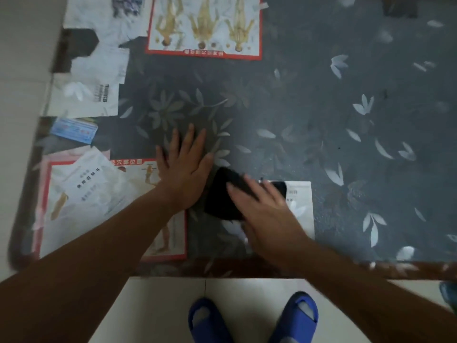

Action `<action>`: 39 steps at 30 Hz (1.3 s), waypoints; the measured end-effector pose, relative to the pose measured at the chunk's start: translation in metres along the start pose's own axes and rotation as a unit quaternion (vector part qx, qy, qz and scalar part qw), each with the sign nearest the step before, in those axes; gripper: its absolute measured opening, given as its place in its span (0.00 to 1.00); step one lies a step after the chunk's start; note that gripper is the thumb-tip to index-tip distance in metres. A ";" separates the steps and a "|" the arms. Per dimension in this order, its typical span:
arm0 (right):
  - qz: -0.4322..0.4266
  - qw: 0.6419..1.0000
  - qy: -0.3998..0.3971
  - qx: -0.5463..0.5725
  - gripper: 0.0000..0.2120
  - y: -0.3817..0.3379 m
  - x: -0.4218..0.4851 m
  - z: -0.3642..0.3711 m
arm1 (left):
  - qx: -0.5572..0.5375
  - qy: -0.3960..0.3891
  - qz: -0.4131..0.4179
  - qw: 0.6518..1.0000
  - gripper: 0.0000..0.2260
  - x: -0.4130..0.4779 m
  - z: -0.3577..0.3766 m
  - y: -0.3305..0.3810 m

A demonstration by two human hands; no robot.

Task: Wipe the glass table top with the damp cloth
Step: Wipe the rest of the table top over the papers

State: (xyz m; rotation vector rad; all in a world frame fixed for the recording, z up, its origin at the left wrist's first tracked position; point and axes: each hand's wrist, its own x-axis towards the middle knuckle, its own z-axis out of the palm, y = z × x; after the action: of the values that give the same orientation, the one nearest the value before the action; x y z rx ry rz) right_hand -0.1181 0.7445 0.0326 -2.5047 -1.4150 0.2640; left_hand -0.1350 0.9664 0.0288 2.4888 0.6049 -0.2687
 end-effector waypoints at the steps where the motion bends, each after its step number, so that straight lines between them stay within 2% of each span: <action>1: 0.049 0.999 0.018 0.003 0.37 0.018 0.020 -0.007 | 0.001 -0.002 0.003 1.000 0.30 0.000 -0.001 0.000; 4: 0.204 0.977 0.057 0.037 0.31 0.082 0.104 -0.026 | 0.007 -0.011 0.007 1.000 0.31 0.002 -0.001 -0.002; 7: 0.269 0.960 0.065 0.043 0.29 0.097 0.151 -0.021 | -0.007 -0.026 0.006 1.000 0.31 0.005 -0.003 -0.003; 8: 0.260 0.962 0.065 0.045 0.29 0.084 0.146 -0.016 | -0.009 -0.033 0.005 0.999 0.31 0.005 -0.004 -0.004; 10: 0.176 0.982 0.059 0.041 0.30 0.051 0.108 -0.005 | -0.002 -0.036 0.004 0.999 0.31 0.006 -0.005 -0.004; 12: 0.086 0.996 0.013 0.023 0.31 0.026 0.061 0.001 | 0.001 -0.036 0.000 0.999 0.31 0.007 -0.005 -0.004; 14: 0.050 0.998 -0.023 0.018 0.31 0.034 0.043 -0.003 | -0.007 -0.037 -0.005 0.999 0.31 0.008 -0.005 -0.004; 15: 0.062 0.998 -0.027 0.019 0.31 0.047 0.049 -0.007 | -0.012 -0.041 -0.006 0.999 0.31 0.007 -0.006 -0.003; 17: 0.139 0.990 0.010 0.022 0.30 0.073 0.084 -0.016 | -0.019 -0.047 -0.003 0.999 0.31 0.007 -0.007 -0.003; 20: 0.275 0.959 0.059 0.043 0.28 0.092 0.145 -0.021 | -0.017 -0.046 -0.001 0.999 0.31 0.007 -0.007 -0.004; 21: 0.292 0.953 0.064 0.047 0.28 0.087 0.152 -0.019 | -0.017 -0.043 -0.001 0.999 0.31 0.008 -0.007 -0.003; 22: 0.283 0.956 0.063 0.049 0.28 0.077 0.147 -0.015 | -0.013 -0.042 -0.002 0.999 0.30 0.007 -0.008 -0.003; 24: 0.196 0.979 0.039 0.040 0.28 0.055 0.112 -0.011 | 0.011 -0.030 -0.003 0.999 0.27 0.006 -0.007 -0.002; 27: 0.107 0.993 -0.037 0.022 0.29 0.057 0.053 -0.016 | 0.093 0.030 0.015 0.995 0.25 0.008 -0.014 -0.002; 30: 0.152 0.987 -0.050 0.008 0.30 0.100 0.060 -0.032 | 0.134 0.054 0.037 0.989 0.25 0.027 -0.031 0.002; 33: 0.278 0.960 0.026 0.007 0.30 0.146 0.133 -0.044 | 0.144 0.037 0.039 0.988 0.29 0.065 -0.045 0.004; 35: 0.325 0.944 0.046 0.019 0.29 0.159 0.191 -0.046 | 0.132 0.018 0.028 0.991 0.31 0.096 -0.054 0.008; 37: 0.300 0.952 0.051 0.023 0.28 0.152 0.224 -0.043 | 0.134 0.009 0.008 0.991 0.35 0.129 -0.061 0.014; 39: 0.214 0.976 0.037 0.007 0.28 0.138 0.214 -0.036 | 0.145 0.001 -0.011 0.989 0.38 0.159 -0.069 0.020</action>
State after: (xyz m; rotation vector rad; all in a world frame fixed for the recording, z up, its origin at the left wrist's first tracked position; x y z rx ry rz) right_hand 0.1135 0.8549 0.0178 -2.7509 -0.8299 0.2531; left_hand 0.0182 1.0483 0.0454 2.7610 0.6342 -0.3865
